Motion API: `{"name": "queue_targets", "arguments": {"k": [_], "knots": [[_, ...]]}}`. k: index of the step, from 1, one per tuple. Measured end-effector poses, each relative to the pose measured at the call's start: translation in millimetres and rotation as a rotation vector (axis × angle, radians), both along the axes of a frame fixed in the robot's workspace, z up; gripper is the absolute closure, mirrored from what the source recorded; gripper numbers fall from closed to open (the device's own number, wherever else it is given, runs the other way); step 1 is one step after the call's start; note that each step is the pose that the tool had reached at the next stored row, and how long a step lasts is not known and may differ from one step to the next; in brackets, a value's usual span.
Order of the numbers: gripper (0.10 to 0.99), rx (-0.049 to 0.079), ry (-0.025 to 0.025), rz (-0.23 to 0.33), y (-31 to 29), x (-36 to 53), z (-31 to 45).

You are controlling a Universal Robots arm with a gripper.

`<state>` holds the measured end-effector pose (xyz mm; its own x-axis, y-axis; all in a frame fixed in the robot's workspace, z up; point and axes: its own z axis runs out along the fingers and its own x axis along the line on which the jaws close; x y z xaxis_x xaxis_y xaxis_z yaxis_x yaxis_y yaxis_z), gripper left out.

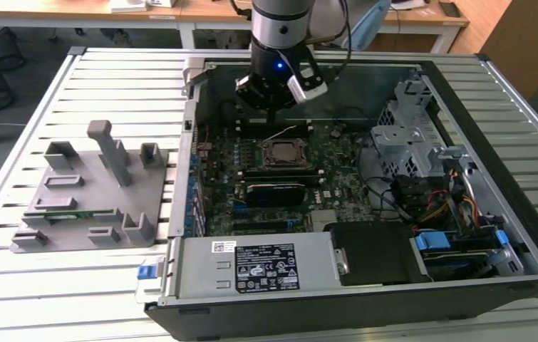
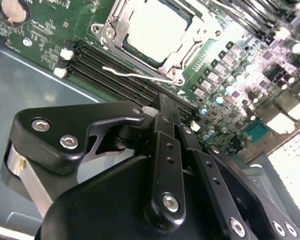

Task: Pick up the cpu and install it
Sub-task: 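Install the first cpu locking lever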

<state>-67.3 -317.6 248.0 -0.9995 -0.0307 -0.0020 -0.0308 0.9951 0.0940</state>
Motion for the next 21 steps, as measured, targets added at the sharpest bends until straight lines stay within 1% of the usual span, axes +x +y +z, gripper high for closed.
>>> {"name": "queue_targets", "arguments": {"k": [6, 16, 20, 21], "knots": [[0.98, -0.005, 0.0002, 0.004, 0.0, 3.5, -3.6], [0.98, -0.009, 0.0001, 0.004, 0.8, 16.0, -7.8], [0.98, -0.025, 0.0001, 0.004, 3.0, 17.8, -10.5], [0.98, -0.027, 0.0001, 0.004, 3.2, 18.1, -11.1]]}}
